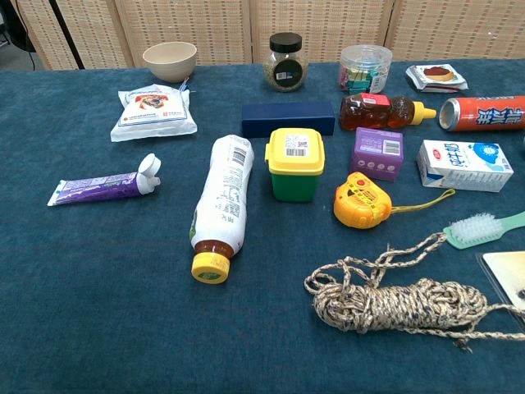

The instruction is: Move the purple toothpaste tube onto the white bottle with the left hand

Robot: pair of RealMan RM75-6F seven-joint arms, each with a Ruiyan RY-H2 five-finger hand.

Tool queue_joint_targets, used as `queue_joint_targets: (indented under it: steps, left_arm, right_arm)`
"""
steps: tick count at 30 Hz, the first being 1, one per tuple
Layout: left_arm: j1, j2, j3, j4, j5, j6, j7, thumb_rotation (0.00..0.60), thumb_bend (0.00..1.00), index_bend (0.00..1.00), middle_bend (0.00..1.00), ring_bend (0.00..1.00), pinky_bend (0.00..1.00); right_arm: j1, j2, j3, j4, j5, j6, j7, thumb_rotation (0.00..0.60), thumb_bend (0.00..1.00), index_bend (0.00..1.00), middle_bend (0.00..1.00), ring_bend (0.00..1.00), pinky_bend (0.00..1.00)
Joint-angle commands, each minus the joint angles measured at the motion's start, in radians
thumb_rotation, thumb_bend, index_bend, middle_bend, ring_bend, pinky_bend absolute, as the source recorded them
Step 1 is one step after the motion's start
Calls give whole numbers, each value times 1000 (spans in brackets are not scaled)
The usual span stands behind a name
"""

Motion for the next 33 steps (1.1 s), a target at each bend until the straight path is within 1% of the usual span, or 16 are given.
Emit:
queue_joint_targets:
  steps: [1, 14, 19, 24, 27, 31, 33]
  left_arm:
    - [0, 0, 0, 1, 1, 0, 0, 600, 370, 147, 98, 137, 102]
    - [0, 12, 0, -3, -2, -4, -12, 600, 369, 150, 98, 139, 102]
    - [-9, 22, -2, -12, -2, -18, -8, 600, 369, 205, 124, 166, 103]
    - [-25, 35, -6, -22, -7, -45, -6, 600, 369, 296, 201, 248, 198]
    - [-36, 39, -11, -23, -8, -56, 6, 600, 370, 342, 251, 288, 217]
    - [-60, 34, -23, -19, -22, -84, 28, 600, 361, 353, 263, 299, 219]
    - [-82, 34, -28, -20, -40, -121, 36, 600, 330, 355, 264, 300, 220]
  right_arm:
    - [1, -1, 0, -1, 0, -1, -1, 600, 0, 34, 0, 0, 0]
    - [0, 1, 0, -3, 1, 1, -1, 600, 0, 35, 0, 0, 0]
    - [-5, 2, 0, 1, 4, 5, 8, 600, 0, 35, 0, 0, 0]
    - [-7, 3, 0, 4, 5, 8, 12, 600, 0, 34, 0, 0, 0]
    - [-7, 3, 1, 6, 11, 6, 12, 600, 0, 35, 0, 0, 0]
    - [-4, 3, 5, 10, 22, 0, 11, 600, 0, 35, 0, 0, 0]
    - [-1, 4, 10, 10, 31, -5, 8, 600, 0, 35, 0, 0, 0]
